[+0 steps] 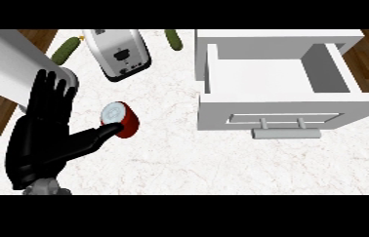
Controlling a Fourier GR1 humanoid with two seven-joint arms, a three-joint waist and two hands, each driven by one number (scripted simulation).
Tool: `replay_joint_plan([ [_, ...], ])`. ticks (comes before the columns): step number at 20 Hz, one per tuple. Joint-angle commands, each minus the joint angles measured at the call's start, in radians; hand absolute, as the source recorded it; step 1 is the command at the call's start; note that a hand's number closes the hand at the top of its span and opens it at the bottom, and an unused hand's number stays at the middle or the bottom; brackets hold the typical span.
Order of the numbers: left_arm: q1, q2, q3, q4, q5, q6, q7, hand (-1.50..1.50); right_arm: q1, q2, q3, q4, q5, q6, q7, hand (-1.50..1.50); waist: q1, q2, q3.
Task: Pick up the can, place it into the drawer and close the drawer
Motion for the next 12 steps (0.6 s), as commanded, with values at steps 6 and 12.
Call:
replay_joint_plan([
  [6,-0.042,0.000,-0.023,0.284,0.071,0.038,-0.203,-1.50,-0.017,-0.036,-0.107,0.051,-0.076,0.076,0.025,-1.50,0.000,0.001,0.000],
  [12,-0.002,0.000,0.017,0.420,0.156,0.000,-0.405,-1.50,-0.043,-0.008,-0.106,0.008,-0.071,0.064,0.082,-1.50,0.003,0.001,-0.001],
])
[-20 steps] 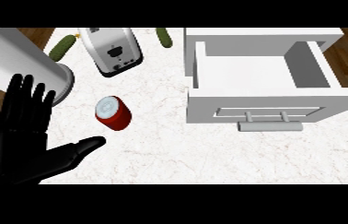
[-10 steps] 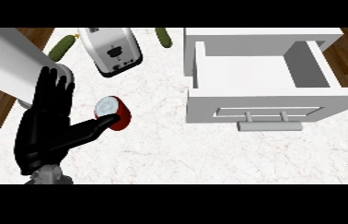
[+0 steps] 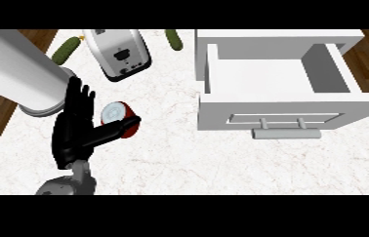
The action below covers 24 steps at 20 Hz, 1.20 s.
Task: Pick up the can, place it into the drawer and close the drawer
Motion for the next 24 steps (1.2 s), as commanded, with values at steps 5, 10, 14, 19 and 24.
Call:
replay_joint_plan([
  [5,0.034,-0.001,0.004,0.220,0.074,0.024,-0.229,-1.50,0.043,0.029,-0.056,-0.027,-0.030,0.066,0.002,-1.50,-0.003,0.000,0.000],
  [10,-0.042,0.018,0.092,0.264,0.097,0.000,-0.229,-1.50,-0.058,-0.046,-0.102,0.041,-0.073,0.066,0.069,-1.50,0.002,0.000,0.000],
  [14,0.031,0.000,0.028,0.367,0.144,0.050,-0.385,-1.50,-0.027,0.056,-0.073,-0.005,0.011,0.071,0.017,-1.50,0.001,0.000,0.000],
  [19,-0.015,0.036,0.134,0.432,0.169,-0.047,-0.365,-1.50,0.021,0.016,-0.176,-0.006,-0.119,0.153,0.042,-1.50,0.000,-0.001,0.000],
  [24,-0.013,0.001,0.130,0.618,0.217,-0.097,-0.558,-1.50,-0.004,0.016,-0.186,-0.009,-0.092,0.138,0.069,-1.50,-0.001,0.000,0.000],
])
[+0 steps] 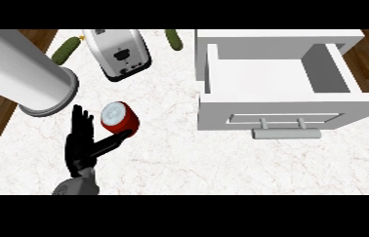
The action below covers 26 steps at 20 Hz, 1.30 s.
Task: Pick up the can, place it into the drawer and close the drawer
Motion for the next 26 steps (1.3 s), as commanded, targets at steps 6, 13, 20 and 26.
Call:
replay_joint_plan([
  [6,-0.063,-0.025,0.047,0.234,0.058,-0.077,-0.140,-1.50,0.005,-0.004,-0.059,-0.044,-0.095,0.031,0.067,-1.50,-0.002,0.000,0.000],
  [13,-0.091,-0.003,0.079,0.293,0.093,-0.141,-0.161,-1.50,0.019,0.066,-0.071,-0.042,-0.029,0.079,0.043,-1.50,0.001,-0.001,0.000],
  [20,-0.236,0.002,0.147,0.507,0.179,-0.201,-0.266,-1.50,0.052,0.016,-0.144,-0.047,-0.149,0.102,0.087,-1.50,-0.006,-0.001,0.000],
  [26,-0.356,-0.003,0.153,0.637,0.197,-0.287,-0.266,1.50,-0.034,-0.003,-0.074,-0.061,-0.118,0.020,0.145,-1.50,-0.009,0.002,-0.001],
])
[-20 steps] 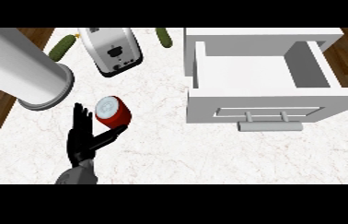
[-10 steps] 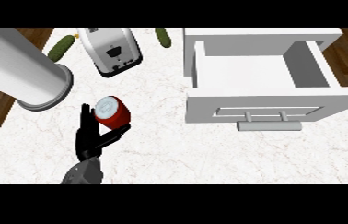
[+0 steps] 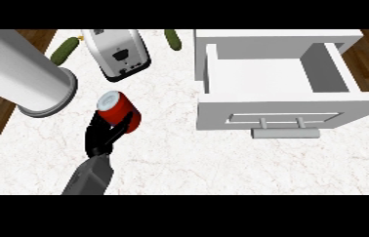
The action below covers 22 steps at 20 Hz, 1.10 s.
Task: Pick up the can, place it into the drawer and close the drawer
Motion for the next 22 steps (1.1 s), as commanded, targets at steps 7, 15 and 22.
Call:
replay_joint_plan([
  [7,-0.066,0.024,-0.046,-0.095,0.007,-0.075,0.074,1.50,0.043,-0.010,0.003,-0.090,-0.072,-0.047,0.072,-1.50,0.004,-0.004,0.001],
  [15,-0.016,0.023,-0.128,-0.179,-0.021,-0.181,0.071,1.50,0.066,0.038,0.029,-0.043,-0.005,0.001,-0.015,-1.50,0.006,-0.003,0.001],
  [22,0.049,0.018,-0.221,-0.547,-0.015,-0.102,0.330,1.50,0.103,0.038,0.065,-0.080,-0.012,-0.063,-0.034,-1.50,0.012,-0.007,0.002],
])
